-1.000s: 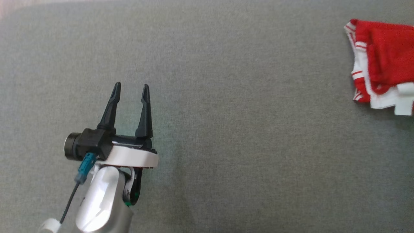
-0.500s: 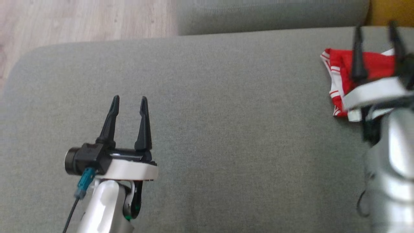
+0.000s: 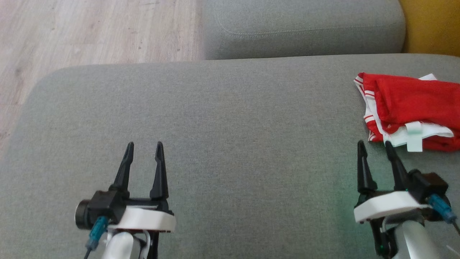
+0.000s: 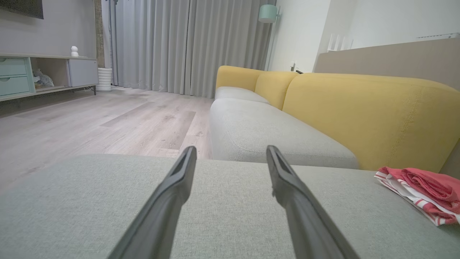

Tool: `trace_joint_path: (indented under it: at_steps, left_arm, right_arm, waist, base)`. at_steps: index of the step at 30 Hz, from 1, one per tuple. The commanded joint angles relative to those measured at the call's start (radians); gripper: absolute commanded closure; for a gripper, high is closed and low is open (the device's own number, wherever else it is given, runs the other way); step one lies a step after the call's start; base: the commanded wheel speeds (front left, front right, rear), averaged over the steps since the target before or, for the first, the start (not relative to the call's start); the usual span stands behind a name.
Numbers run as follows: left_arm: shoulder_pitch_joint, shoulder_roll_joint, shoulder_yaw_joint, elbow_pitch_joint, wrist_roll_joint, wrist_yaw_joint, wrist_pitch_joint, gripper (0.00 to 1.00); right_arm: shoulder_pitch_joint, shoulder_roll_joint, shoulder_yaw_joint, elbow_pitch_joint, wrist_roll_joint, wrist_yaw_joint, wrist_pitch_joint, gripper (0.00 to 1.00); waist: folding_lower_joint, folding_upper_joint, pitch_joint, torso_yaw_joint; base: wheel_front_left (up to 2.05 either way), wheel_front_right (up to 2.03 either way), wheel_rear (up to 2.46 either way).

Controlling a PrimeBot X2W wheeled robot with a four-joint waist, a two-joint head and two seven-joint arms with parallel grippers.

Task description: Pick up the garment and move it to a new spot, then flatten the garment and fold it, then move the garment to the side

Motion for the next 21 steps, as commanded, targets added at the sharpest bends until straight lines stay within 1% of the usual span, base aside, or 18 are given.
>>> trace_joint_path:
  at_steps: [1,9,21]
  left_arm:
    - [-0.021,0.007,0.028,-0.030,-0.005,0.011,-0.005,0.00]
    - [-0.006,0.007,0.037,-0.040,-0.016,0.005,-0.005,0.00]
    - [-0.005,0.007,0.053,-0.030,-0.058,0.002,-0.005,0.00]
  right_arm:
    - [-0.028,-0.001,0.032,-0.042,0.002,-0.001,-0.013,0.00]
    - [-0.006,-0.001,0.050,-0.084,-0.016,-0.001,-0.014,0.00]
    - [-0.002,-0.001,0.058,-0.099,-0.017,-0.001,-0.014,0.00]
  waist:
    - [0.0002,-0.0001,-0.002,0.000]
    - [0.0002,-0.0001,0.003,-0.002]
    - [0.0002,-0.0001,0.008,-0.010]
  base:
    - [0.00,0.00,0.00]
    - [0.00,0.00,0.00]
    - [0.00,0.00,0.00]
